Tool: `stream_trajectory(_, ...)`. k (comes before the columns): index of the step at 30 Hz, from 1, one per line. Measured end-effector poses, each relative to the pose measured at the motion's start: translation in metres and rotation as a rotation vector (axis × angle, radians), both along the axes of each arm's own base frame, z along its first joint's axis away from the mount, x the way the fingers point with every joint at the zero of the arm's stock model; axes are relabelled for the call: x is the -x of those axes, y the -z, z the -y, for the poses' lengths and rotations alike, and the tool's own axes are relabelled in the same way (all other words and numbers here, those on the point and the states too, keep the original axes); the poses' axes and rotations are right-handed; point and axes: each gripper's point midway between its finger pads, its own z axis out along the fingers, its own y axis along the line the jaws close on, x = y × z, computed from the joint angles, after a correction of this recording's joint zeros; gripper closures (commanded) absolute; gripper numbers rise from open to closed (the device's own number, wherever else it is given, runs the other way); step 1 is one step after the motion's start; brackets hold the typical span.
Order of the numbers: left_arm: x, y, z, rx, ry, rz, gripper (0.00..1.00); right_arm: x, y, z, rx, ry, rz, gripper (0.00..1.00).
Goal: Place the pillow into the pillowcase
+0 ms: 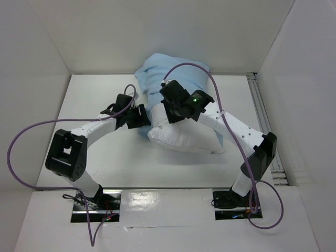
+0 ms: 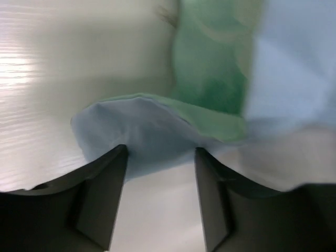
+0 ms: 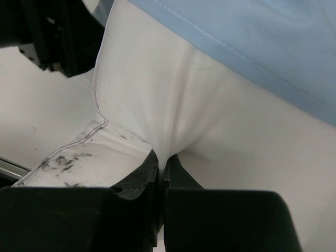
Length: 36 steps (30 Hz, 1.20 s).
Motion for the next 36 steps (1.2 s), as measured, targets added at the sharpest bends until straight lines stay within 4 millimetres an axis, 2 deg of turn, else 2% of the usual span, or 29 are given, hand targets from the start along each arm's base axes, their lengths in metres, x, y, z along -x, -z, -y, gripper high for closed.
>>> stream_trajectory(2, 0.008, -0.008, 0.009, 0.059, 0.046, 0.017, 0.49, -0.001, 0.000, 0.002, -0.001, 0.004, -0.004, 1.00)
stream_trajectory(5, 0.013, -0.021, 0.022, 0.133, 0.105, 0.040, 0.52, -0.002, -0.001, 0.002, -0.005, 0.005, -0.005, 1.00)
stream_trajectory(7, 0.013, -0.027, 0.028, 0.170, 0.133, 0.052, 0.46, -0.002, -0.002, 0.002, -0.008, 0.004, -0.003, 1.00)
stream_trajectory(8, 0.014, -0.029, 0.029, 0.186, 0.142, 0.052, 0.40, -0.003, -0.003, 0.002, -0.010, 0.005, -0.001, 1.00)
stream_trajectory(9, 0.014, -0.030, 0.028, 0.201, 0.146, 0.052, 0.24, -0.003, -0.004, 0.002, -0.011, 0.004, 0.000, 1.00)
stream_trajectory(11, 0.014, -0.028, 0.025, 0.219, 0.136, 0.041, 0.11, -0.004, -0.006, 0.003, -0.013, 0.006, 0.004, 1.00)
stream_trajectory(14, 0.017, -0.019, 0.012, 0.185, 0.079, 0.003, 0.00, -0.006, -0.007, 0.003, -0.017, 0.008, 0.007, 1.00)
stream_trajectory(19, 0.030, -0.012, -0.022, 0.033, -0.084, 0.005, 0.00, -0.005, -0.008, 0.002, -0.020, 0.002, 0.004, 1.00)
stream_trajectory(22, 0.042, -0.004, -0.038, 0.043, -0.142, -0.017, 0.00, -0.005, -0.008, 0.002, -0.021, -0.002, 0.003, 1.00)
stream_trajectory(25, 0.041, 0.013, -0.048, 0.068, -0.184, -0.067, 0.00, -0.006, -0.009, 0.002, -0.021, -0.006, 0.005, 1.00)
stream_trajectory(30, 0.034, 0.043, -0.041, 0.133, -0.175, -0.148, 0.00, -0.008, -0.016, 0.000, -0.028, -0.011, 0.018, 1.00)
stream_trajectory(36, 0.012, 0.026, -0.011, 0.318, -0.093, -0.076, 0.02, -0.007, -0.015, 0.001, -0.024, -0.011, 0.014, 1.00)
